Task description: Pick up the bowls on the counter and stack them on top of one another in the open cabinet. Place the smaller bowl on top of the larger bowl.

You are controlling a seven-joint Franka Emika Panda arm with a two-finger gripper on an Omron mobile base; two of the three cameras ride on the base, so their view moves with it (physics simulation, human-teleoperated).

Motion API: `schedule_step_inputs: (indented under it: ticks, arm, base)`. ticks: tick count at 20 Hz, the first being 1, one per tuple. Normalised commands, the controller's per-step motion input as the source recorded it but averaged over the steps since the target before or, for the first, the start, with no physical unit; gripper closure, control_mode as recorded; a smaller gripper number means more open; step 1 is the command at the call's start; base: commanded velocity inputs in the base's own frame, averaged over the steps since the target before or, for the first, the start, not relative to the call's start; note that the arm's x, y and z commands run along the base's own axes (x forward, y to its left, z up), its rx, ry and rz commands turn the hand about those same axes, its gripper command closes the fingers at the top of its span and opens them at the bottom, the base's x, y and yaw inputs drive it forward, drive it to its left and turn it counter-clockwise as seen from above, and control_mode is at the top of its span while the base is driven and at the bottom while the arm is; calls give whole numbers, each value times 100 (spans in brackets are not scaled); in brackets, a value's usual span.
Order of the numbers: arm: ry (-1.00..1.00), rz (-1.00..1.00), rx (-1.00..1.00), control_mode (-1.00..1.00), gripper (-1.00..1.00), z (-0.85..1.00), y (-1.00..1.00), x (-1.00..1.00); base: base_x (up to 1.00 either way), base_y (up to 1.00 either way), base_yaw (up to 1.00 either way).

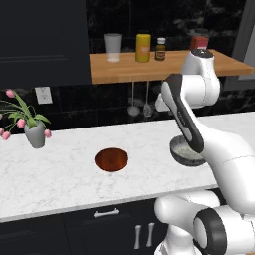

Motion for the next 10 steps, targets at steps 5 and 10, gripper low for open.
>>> schedule_step_inputs:
  ticks: [5, 10]
  arm:
    - [1, 0, -3, -100, -100, -24, 0, 0]
    - [5, -3, 6, -100, -100, -59, 18, -37]
  base:
    - [0, 0, 0]
    - [0, 0, 0]
